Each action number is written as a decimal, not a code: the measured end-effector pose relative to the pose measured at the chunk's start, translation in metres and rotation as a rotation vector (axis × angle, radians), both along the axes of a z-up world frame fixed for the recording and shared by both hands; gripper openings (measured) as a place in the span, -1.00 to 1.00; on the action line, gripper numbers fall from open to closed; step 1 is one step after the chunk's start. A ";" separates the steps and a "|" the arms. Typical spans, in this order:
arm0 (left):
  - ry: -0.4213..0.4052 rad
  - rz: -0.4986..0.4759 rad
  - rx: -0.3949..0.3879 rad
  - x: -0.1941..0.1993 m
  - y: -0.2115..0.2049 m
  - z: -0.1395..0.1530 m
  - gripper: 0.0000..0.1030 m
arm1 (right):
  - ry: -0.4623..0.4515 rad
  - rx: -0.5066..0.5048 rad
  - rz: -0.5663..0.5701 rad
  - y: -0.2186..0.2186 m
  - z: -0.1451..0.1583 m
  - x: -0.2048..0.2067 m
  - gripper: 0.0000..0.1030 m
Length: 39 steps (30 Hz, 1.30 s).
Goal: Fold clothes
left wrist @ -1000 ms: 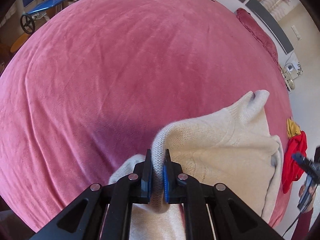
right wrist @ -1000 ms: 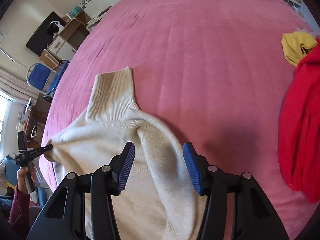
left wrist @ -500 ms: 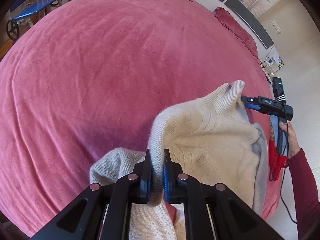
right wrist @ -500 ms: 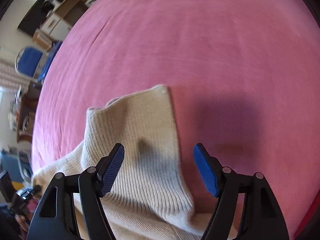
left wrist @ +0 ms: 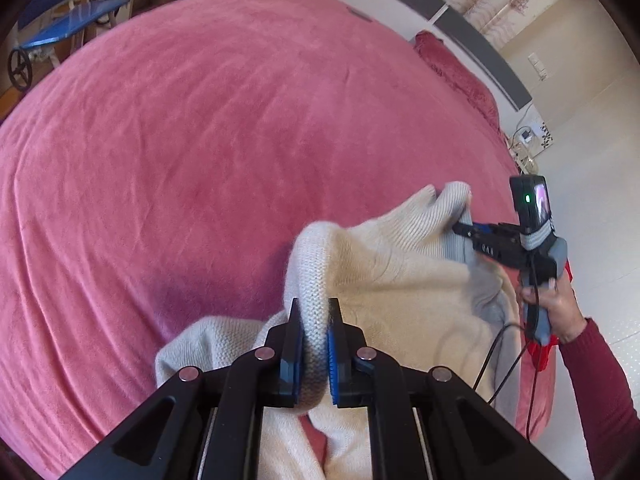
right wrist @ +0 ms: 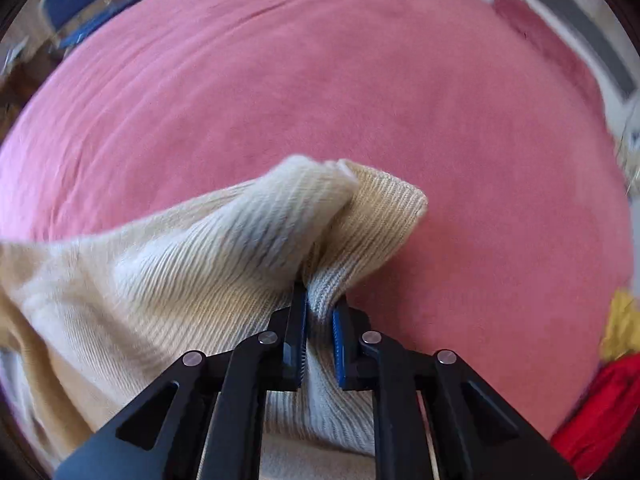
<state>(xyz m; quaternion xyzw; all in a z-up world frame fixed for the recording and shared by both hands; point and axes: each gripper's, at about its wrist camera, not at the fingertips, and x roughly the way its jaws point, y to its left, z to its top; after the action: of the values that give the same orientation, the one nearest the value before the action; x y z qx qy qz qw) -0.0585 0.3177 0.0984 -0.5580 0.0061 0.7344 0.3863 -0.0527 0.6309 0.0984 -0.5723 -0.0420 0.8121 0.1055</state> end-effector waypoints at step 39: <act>0.157 -0.253 -0.227 0.147 -0.106 0.000 -0.48 | 0.145 -0.502 -0.237 -0.060 0.074 0.308 -0.15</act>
<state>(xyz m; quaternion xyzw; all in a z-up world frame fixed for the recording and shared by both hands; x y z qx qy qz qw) 0.0888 0.2117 0.0983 -0.5339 0.1890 0.7158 0.4086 0.2554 0.5707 0.1727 -0.5219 0.2352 0.8179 0.0577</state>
